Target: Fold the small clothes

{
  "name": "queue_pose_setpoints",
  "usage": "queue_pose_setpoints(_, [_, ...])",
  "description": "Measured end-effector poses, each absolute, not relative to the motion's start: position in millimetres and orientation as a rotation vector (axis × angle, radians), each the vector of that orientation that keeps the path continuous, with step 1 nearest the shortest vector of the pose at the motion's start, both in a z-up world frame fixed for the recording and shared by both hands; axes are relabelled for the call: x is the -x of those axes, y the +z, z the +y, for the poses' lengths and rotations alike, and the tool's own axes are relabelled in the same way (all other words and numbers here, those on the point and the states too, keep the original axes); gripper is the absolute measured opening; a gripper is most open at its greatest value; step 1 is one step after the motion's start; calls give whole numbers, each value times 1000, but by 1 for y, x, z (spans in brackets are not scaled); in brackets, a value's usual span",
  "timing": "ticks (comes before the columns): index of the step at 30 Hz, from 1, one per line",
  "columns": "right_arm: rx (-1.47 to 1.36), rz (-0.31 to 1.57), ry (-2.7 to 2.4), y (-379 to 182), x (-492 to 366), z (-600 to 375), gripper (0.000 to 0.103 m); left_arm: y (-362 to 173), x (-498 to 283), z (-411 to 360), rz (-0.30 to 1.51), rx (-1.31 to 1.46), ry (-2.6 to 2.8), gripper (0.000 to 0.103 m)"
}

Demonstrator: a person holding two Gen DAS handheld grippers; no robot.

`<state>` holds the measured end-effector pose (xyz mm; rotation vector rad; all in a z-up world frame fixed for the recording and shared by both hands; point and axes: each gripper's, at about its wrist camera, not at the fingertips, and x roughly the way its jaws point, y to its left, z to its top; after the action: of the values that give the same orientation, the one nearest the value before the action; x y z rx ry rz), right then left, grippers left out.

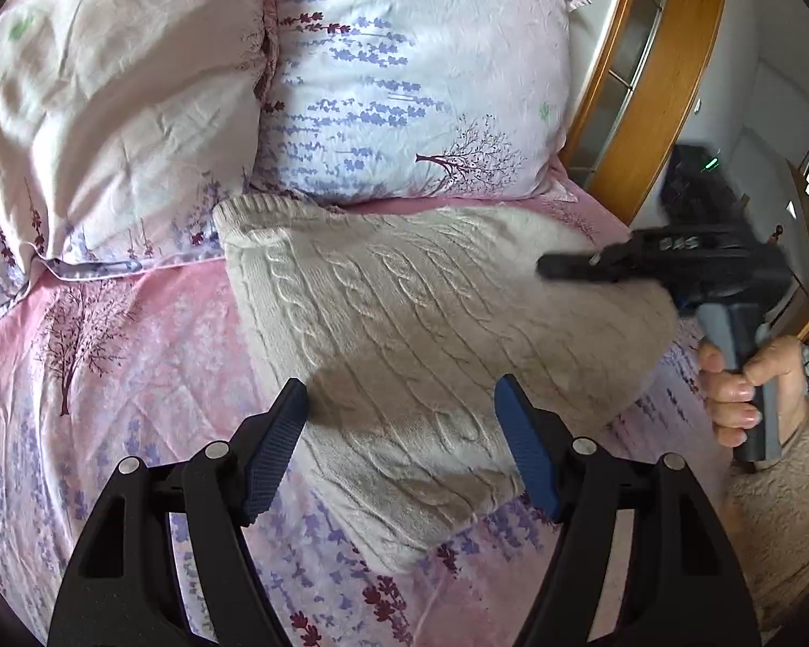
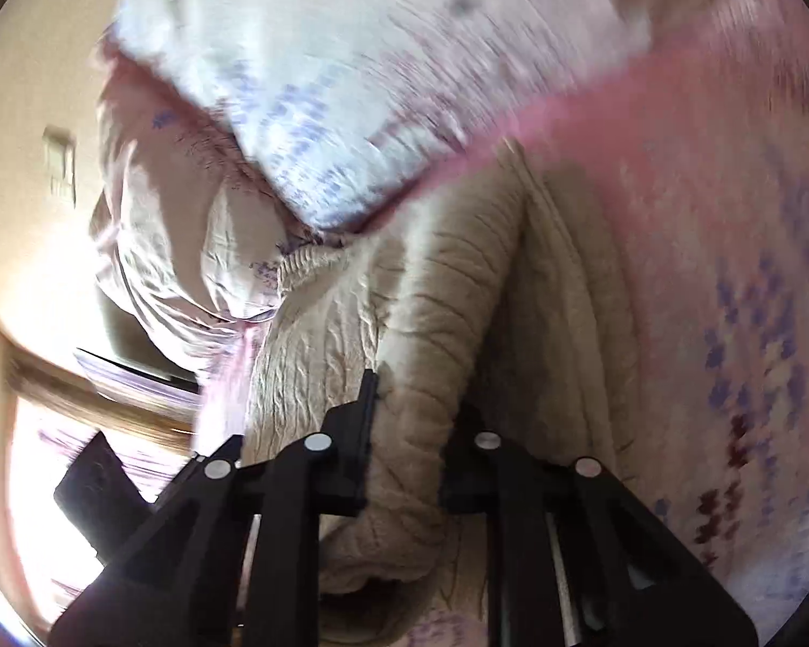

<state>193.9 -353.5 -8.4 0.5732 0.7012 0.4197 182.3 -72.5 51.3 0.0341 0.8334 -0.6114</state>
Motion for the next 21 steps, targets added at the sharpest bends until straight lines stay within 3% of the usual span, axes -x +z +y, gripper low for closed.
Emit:
queue_pose_setpoints(6, [-390, 502, 343, 33, -151, -348, 15, 53, -174, -77, 823, -46, -625, 74])
queue_pose_setpoints(13, [-566, 703, 249, -42, -176, -384, 18, 46, -173, -79, 869, -45, -632, 75])
queue_pose_setpoints(17, [-651, 679, 284, -36, -160, -396, 31, 45, -175, -71, 903, -1, -624, 75])
queue_pose_setpoints(18, [-652, 671, 292, -35, -151, -399, 40, 45, -176, -69, 910, 12, -623, 75])
queue_pose_setpoints(21, [-649, 665, 330, -36, -133, -395, 42, 44, -177, -66, 915, 22, -613, 74])
